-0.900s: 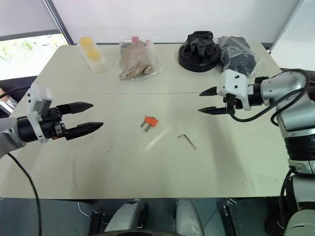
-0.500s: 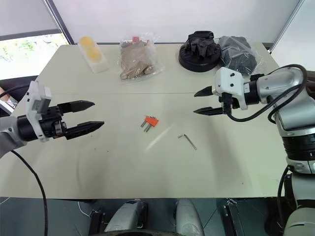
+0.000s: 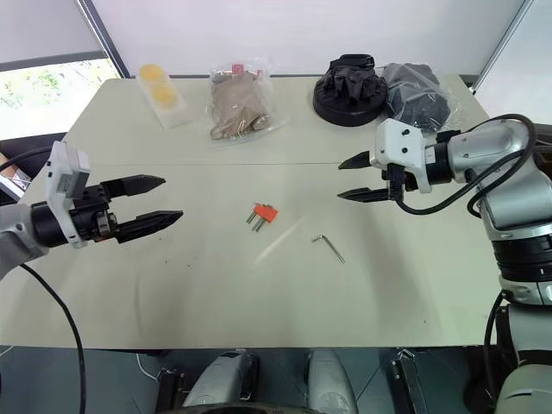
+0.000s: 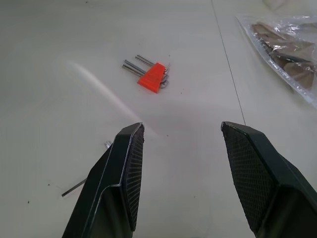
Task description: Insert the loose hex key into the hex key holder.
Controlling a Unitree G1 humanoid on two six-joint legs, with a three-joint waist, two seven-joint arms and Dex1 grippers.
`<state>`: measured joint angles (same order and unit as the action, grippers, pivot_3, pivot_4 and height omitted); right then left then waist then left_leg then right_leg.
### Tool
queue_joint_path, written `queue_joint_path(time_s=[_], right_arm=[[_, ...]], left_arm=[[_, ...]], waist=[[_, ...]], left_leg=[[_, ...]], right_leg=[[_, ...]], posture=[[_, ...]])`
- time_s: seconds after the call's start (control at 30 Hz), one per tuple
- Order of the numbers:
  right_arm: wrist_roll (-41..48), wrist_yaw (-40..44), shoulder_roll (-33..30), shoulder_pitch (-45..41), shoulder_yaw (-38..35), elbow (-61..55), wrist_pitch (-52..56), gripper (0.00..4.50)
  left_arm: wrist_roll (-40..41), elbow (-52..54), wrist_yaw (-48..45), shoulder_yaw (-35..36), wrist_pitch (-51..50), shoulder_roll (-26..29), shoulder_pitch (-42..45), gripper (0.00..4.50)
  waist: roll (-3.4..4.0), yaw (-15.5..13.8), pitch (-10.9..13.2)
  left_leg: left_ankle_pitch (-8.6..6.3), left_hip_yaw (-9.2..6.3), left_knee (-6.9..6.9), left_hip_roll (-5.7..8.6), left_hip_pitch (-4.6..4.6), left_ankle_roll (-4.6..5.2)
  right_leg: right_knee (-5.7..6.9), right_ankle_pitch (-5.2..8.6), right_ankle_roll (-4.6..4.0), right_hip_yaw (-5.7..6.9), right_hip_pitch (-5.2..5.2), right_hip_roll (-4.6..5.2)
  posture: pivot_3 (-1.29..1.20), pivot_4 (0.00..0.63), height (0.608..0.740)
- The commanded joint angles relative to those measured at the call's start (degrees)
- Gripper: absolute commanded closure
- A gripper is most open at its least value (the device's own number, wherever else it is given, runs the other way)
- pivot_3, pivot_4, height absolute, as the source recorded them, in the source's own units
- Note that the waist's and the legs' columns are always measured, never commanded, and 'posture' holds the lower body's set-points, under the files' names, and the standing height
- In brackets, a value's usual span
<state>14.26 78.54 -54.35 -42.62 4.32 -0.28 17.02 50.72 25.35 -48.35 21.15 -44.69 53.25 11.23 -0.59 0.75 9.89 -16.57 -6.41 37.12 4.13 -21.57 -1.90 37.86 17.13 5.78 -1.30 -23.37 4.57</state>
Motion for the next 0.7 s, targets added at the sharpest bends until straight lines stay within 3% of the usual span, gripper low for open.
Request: queue_joint_path(time_s=[0.03, 0.2, 0.4, 0.53, 0.7], right_arm=[[1.18, -0.62, 1.08, -0.42, -0.71, -0.94, 0.35, 1.92], [2.35, -2.93, 4.52, 2.23, -0.75, -1.99, 1.67, 1.92], [-1.33, -10.94, 15.38, 5.74, 4.16, 0.79, 1.1, 1.92], [-5.4, -16.07, 22.54, 6.19, 8.16, 7.87, -2.02, 1.92], [-10.48, -20.69, 26.74, 4.63, 10.64, 16.74, -8.85, 1.92]], left_arm=[[0.45, 0.95, -0.03, 0.84, 0.42, -0.07, 0.18, 0.04], [0.2, 1.21, 0.81, 0.63, 0.55, -0.95, -0.34, 0.04], [-1.52, 2.76, 4.06, -1.35, 1.46, -5.4, -3.22, 0.04], [-4.28, 3.44, 4.62, -2.4, 2.73, -6.39, -6.39, 0.04], [-5.87, 4.36, 3.97, -2.12, 3.99, -6.12, -8.87, 0.04]], waist=[[0.0, 0.04, 0.0], [-0.02, -0.01, -0.01], [-0.01, 0.16, -0.01], [-0.01, 0.09, -0.01], [0.0, -0.04, 0.0]], left_leg=[[0.0, 0.0, 0.0, 0.0, 0.0, 0.0], [0.01, -0.01, 0.0, 0.0, 0.01, -0.02], [0.07, 0.01, 0.0, -0.01, 0.02, -0.13], [0.1, 0.01, 0.04, 0.01, -0.02, -0.17], [0.11, 0.01, 0.03, 0.02, -0.02, -0.19]], right_leg=[[0.0, 0.0, 0.0, 0.0, 0.0, 0.0], [0.0, 0.0, 0.0, 0.0, 0.01, 0.0], [0.08, 0.0, 0.0, -0.03, -0.04, -0.02], [0.13, 0.0, 0.0, -0.04, -0.08, -0.01], [0.13, 0.0, 0.0, -0.03, -0.09, -0.02]], posture=[[0.0, 0.15, 0.74], [0.0, 0.15, 0.74], [0.0, 0.15, 0.74], [0.0, 0.15, 0.74], [0.0, 0.15, 0.74]])
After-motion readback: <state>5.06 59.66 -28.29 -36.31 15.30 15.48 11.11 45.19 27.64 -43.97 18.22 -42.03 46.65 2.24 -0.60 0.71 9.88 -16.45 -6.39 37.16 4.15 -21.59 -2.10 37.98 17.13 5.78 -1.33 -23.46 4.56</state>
